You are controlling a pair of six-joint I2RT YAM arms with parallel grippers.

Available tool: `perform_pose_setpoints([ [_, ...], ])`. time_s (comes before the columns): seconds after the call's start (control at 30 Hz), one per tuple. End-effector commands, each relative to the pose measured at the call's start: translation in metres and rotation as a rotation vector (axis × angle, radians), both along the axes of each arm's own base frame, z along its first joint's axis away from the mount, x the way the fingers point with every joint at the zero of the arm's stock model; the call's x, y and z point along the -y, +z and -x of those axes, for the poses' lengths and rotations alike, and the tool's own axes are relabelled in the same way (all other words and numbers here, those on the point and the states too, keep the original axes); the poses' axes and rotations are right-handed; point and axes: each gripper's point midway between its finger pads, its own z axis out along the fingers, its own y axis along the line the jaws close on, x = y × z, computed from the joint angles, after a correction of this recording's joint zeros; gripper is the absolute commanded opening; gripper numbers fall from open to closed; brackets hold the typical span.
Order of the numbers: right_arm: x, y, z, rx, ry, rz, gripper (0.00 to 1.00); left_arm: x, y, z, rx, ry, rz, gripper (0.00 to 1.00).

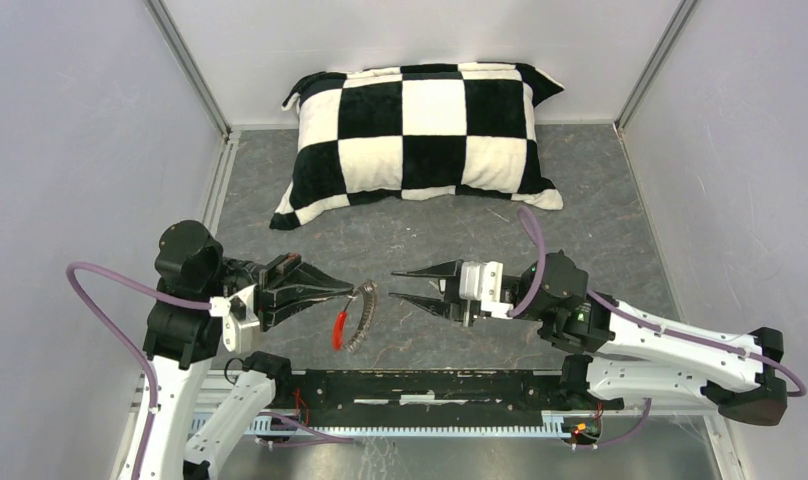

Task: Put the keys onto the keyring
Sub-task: Adjust the keyring.

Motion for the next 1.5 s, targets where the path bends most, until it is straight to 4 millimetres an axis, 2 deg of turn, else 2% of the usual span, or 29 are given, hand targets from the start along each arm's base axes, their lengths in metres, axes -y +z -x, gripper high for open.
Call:
perform_pose_setpoints([
  [0.0,-0.006,0.022,0.003,-0.004,0.027,0.005,0.40,0.000,-0.012,0.001,-0.123,-0.010,-0.029,0.02],
  [0.13,-0.017,0.015,0.000,-0.031,0.028,0.113,0.44,0.001,-0.027,-0.022,-0.202,0.103,-0.048,0.02],
  [0.33,-0.022,-0.003,-0.014,-0.047,-0.033,0.253,0.45,-0.005,-0.065,-0.057,-0.272,0.297,-0.140,0.02],
  [0.53,-0.037,-0.028,-0.030,-0.046,-0.079,0.414,0.44,-0.014,-0.093,-0.068,-0.321,0.370,-0.263,0.02],
  [0.83,-0.054,-0.045,-0.042,-0.014,-0.094,0.523,0.42,-0.016,-0.094,-0.061,-0.302,0.354,-0.288,0.02],
  [1.47,-0.075,-0.053,-0.046,-0.028,-0.063,0.519,0.37,-0.013,-0.085,-0.050,-0.290,0.301,-0.253,0.02],
])
